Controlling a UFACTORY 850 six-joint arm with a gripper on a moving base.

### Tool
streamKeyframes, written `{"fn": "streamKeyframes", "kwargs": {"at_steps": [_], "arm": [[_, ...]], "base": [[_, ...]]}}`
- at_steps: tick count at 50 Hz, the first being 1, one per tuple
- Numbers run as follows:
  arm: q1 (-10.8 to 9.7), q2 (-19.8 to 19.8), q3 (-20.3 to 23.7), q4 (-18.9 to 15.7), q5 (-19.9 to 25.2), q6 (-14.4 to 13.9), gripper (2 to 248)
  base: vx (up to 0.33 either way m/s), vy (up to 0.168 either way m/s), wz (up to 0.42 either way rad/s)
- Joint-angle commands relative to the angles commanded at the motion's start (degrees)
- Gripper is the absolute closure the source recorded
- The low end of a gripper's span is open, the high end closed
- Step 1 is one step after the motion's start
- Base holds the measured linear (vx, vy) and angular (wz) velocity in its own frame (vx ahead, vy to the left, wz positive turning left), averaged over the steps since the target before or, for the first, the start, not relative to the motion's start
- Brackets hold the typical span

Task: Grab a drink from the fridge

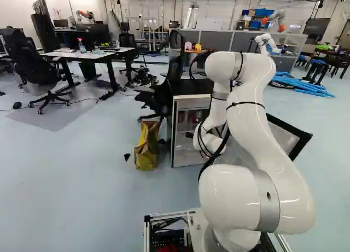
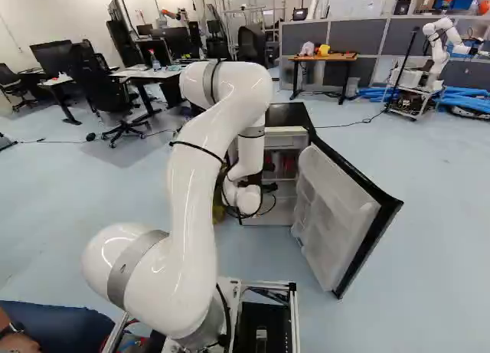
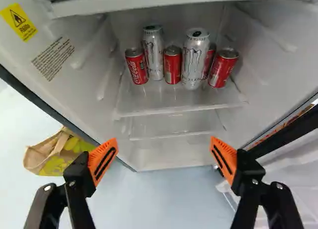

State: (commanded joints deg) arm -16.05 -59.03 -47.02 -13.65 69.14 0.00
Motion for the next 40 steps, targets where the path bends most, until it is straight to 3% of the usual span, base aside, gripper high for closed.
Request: {"fn": "streamKeyframes", "kwargs": {"at_steps": [40], "arm": [[0.9, -2.7, -5.6, 6.5, 1.5, 0.0, 3]], "base": [[0.000, 0.000, 0.000]]}}
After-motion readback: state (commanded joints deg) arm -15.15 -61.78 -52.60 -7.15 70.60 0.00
